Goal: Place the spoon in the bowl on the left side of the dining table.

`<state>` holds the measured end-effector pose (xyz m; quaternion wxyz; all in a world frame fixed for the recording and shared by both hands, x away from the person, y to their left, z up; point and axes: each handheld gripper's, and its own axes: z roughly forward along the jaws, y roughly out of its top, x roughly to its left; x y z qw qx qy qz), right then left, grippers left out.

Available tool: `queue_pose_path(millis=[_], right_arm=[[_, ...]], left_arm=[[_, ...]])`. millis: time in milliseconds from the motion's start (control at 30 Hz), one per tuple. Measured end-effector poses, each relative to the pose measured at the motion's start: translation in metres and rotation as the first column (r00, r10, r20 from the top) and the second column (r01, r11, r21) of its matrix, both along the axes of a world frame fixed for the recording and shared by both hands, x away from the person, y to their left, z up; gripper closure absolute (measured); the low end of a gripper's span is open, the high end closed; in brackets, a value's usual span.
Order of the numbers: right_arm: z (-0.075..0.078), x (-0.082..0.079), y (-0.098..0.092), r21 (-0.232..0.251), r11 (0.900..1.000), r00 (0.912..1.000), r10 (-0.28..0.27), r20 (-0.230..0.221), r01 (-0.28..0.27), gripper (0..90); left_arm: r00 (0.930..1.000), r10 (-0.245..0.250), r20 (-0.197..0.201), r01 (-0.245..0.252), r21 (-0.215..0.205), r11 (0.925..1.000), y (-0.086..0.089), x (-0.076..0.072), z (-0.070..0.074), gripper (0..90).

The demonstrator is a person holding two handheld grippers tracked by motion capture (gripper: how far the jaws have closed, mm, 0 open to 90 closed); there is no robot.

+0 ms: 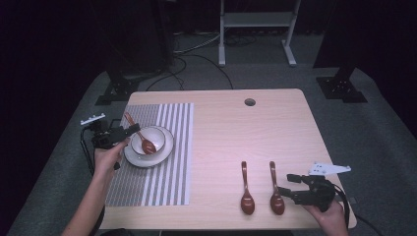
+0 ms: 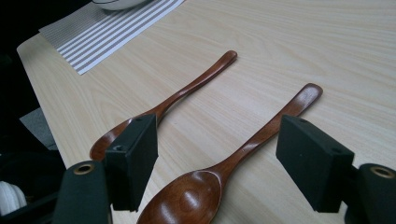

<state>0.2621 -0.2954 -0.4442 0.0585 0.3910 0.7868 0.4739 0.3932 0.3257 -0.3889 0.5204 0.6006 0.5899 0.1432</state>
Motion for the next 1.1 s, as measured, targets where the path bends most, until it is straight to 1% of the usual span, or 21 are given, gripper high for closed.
queue_pose_path(millis=[33,167,267,333,400,433,500,567,633,700,733,767,800,833,933,967,1000,1033,1067,1100], right_arm=[[0.0,0.0,0.0,-0.001,1.0,1.0,-0.001,0.0,0.001,28.1],[0.0,0.001,-0.001,-0.001,1.0,1.0,-0.005,0.0,0.005,28.1],[0.0,0.0,-0.001,-0.003,1.0,1.0,-0.007,0.001,0.007,28.2],[0.0,0.0,-0.001,-0.003,1.0,1.0,-0.008,0.002,0.008,28.1],[0.0,0.0,-0.002,-0.003,1.0,0.9999,-0.01,0.001,0.01,28.2],[0.0,0.0,-0.002,-0.004,1.0,0.9999,-0.011,0.0,0.011,28.1],[0.0,0.0,-0.003,-0.005,1.0,0.9999,-0.012,0.0,0.012,28.2],[0.0,0.0,-0.003,-0.005,1.0,0.9999,-0.012,0.002,0.012,28.2],[0.0,0.0,-0.003,-0.005,1.0,0.9999,-0.013,0.002,0.013,28.1],[0.0,-0.001,-0.003,-0.004,1.0,0.9999,-0.015,0.002,0.015,28.1],[0.0,-0.001,-0.003,-0.004,1.0,0.9999,-0.015,0.002,0.015,28.1],[0.0,-0.001,-0.004,-0.005,1.0,0.9999,-0.017,0.002,0.017,28.1],[0.0,-0.001,-0.004,-0.005,1.0,0.9998,-0.018,0.003,0.018,28.1],[0.001,-0.001,-0.004,-0.005,1.0,0.9998,-0.018,0.004,0.018,28.1],[0.001,-0.002,-0.004,-0.005,1.0,0.9998,-0.019,0.002,0.019,28.2],[0.001,-0.001,-0.004,-0.004,1.0,0.9998,-0.019,0.003,0.019,28.1],[0.001,-0.001,-0.004,-0.004,1.0,0.9998,-0.019,0.003,0.019,28.2],[0.0,-0.001,-0.004,-0.005,1.0,0.9998,-0.019,0.003,0.019,28.1],[0.0,-0.001,-0.004,-0.005,1.0,0.9998,-0.019,0.002,0.019,28.1],[0.0,-0.001,-0.004,-0.005,1.0,0.9998,-0.018,0.002,0.018,28.1]], left_arm=[[0.9999,-0.01,0.001,0.01,0.003,0.9999,-0.002,-0.001,0.001,10.0],[0.9997,-0.024,0.003,0.024,0.01,0.9997,-0.007,-0.003,0.003,8.6],[0.9988,-0.046,0.017,0.046,0.017,0.9988,-0.013,-0.006,0.006,8.5],[0.9986,-0.051,0.017,0.05,0.021,0.9985,-0.014,-0.007,0.007,8.5],[0.9977,-0.065,0.02,0.065,0.028,0.9975,-0.018,-0.008,0.008,8.5],[0.9966,-0.08,0.021,0.079,0.039,0.9961,-0.021,-0.009,0.009,8.5],[0.9958,-0.088,0.024,0.087,0.045,0.9952,-0.024,-0.01,0.009,8.4],[0.9954,-0.093,0.024,0.092,0.044,0.9948,-0.026,-0.01,0.009,8.4],[0.994,-0.106,0.026,0.105,0.047,0.9934,-0.031,-0.011,0.009,8.4],[0.9934,-0.113,0.02,0.112,0.052,0.9924,-0.036,-0.012,0.008,4.0],[0.9934,-0.113,0.02,0.112,0.052,0.9924,-0.036,-0.012,0.008,4.0],[0.9918,-0.125,0.023,0.124,0.05,0.991,-0.04,-0.013,0.008,4.0],[0.9918,-0.125,0.023,0.124,0.05,0.991,-0.04,-0.013,0.008,4.0],[0.9902,-0.138,0.023,0.136,0.056,0.9891,-0.043,-0.014,0.007,3.9],[0.989,-0.146,0.022,0.145,0.054,0.988,-0.047,-0.015,0.006,3.1],[0.9867,-0.161,0.02,0.16,0.06,0.9853,-0.051,-0.016,0.006,3.0],[0.9867,-0.161,0.02,0.16,0.06,0.9853,-0.051,-0.016,0.006,3.0],[0.9841,-0.176,0.022,0.174,0.067,0.9824,-0.056,-0.017,0.005,3.0],[0.9841,-0.176,0.022,0.174,0.067,0.9824,-0.056,-0.017,0.005,2.9],[0.9819,-0.189,0.019,0.187,0.07,0.9799,-0.061,-0.018,0.004,2.8]])
